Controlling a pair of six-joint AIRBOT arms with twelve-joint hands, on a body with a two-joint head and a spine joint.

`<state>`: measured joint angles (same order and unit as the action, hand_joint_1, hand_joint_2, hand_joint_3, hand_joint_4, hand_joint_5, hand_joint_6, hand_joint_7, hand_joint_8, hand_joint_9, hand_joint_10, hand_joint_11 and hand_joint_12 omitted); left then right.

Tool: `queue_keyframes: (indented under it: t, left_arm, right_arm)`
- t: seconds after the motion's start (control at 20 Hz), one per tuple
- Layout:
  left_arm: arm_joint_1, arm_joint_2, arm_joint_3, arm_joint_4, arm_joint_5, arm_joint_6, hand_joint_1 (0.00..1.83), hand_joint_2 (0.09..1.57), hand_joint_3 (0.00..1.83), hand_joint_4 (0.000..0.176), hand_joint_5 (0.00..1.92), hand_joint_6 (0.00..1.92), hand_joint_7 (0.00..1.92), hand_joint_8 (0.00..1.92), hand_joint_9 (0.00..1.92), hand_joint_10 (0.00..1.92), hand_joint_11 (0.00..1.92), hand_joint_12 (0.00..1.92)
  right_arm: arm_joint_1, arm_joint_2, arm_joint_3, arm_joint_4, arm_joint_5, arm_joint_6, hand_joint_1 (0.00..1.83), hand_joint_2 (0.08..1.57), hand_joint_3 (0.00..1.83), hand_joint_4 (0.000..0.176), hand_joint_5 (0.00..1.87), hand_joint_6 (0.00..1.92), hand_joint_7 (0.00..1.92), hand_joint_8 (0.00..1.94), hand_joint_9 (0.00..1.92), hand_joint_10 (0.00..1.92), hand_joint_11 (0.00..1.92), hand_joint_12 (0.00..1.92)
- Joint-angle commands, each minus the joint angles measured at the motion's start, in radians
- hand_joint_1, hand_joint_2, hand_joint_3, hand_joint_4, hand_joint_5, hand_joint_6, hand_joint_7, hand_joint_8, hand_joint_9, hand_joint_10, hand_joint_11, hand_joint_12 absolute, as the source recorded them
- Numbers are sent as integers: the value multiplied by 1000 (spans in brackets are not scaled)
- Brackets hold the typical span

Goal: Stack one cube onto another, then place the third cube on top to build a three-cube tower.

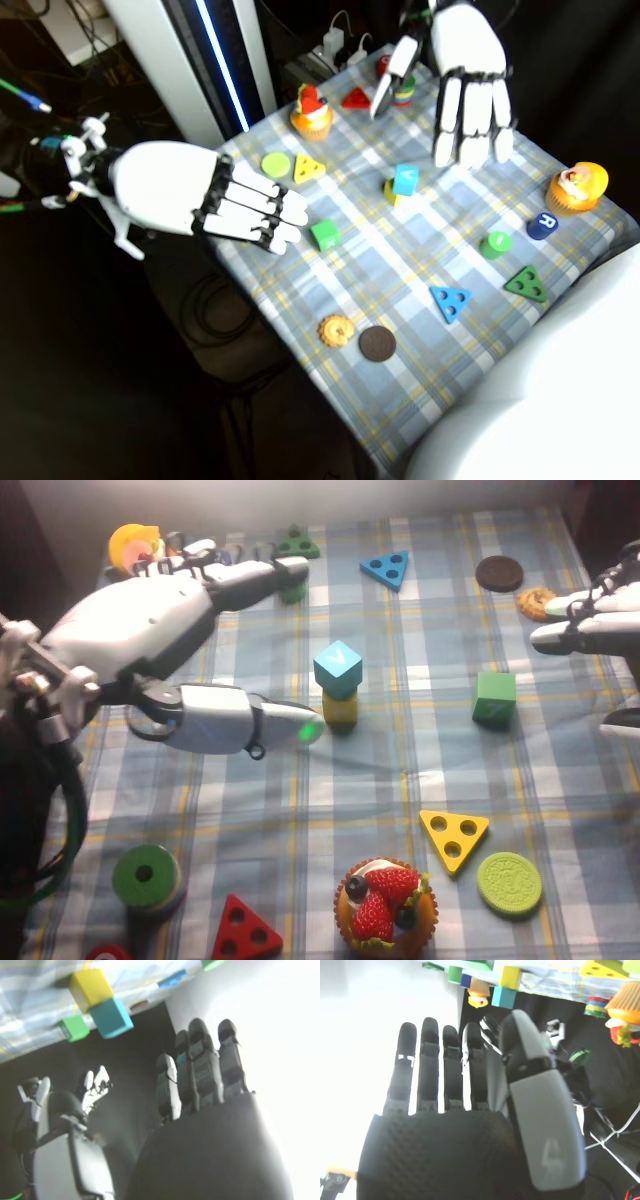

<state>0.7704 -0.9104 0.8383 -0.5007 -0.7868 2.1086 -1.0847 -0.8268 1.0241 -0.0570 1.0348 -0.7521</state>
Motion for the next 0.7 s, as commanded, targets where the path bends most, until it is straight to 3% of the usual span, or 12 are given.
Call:
queue_keyframes:
  t: [0.0,0.05,0.2,0.25,0.3,0.6,0.65]
  left_arm:
    - [9,18,-15,39,-175,-25,454,806,0,176,117,0,222,0,256,10,82,38]
    - [29,37,-36,41,-203,-26,567,755,0,176,95,0,182,0,200,0,6,6]
    - [80,86,-83,41,-277,-45,568,757,0,176,66,0,143,0,122,0,0,0]
    - [104,106,-95,41,-311,-93,515,763,0,176,46,0,130,0,120,3,34,15]
    - [152,138,-113,40,-368,-195,534,747,0,176,51,3,136,3,146,12,153,69]
    - [190,146,-136,32,-427,-209,591,778,0,174,127,0,150,0,156,0,175,119]
    - [190,145,-136,32,-428,-209,598,790,4,171,116,0,149,3,157,6,182,127]
  right_arm:
    - [24,-7,10,15,102,6,922,1167,0,0,496,1,406,0,410,0,0,1075]
    - [43,-19,21,6,82,6,898,1146,0,0,476,0,393,2,378,0,0,1005]
    - [105,-52,48,-29,15,6,852,1109,0,0,490,1,403,1,388,2,0,1048]
    - [128,-66,61,-44,-17,6,843,1091,0,0,487,0,400,0,384,0,0,1059]
    - [182,-97,90,-78,-88,6,879,1070,0,0,489,1,409,3,386,1,0,1091]
    - [250,-167,155,-129,-227,6,869,1031,0,0,495,1,486,21,488,35,101,1116]
    - [255,-174,160,-135,-240,6,823,1018,0,0,525,1,526,3,527,13,167,1025]
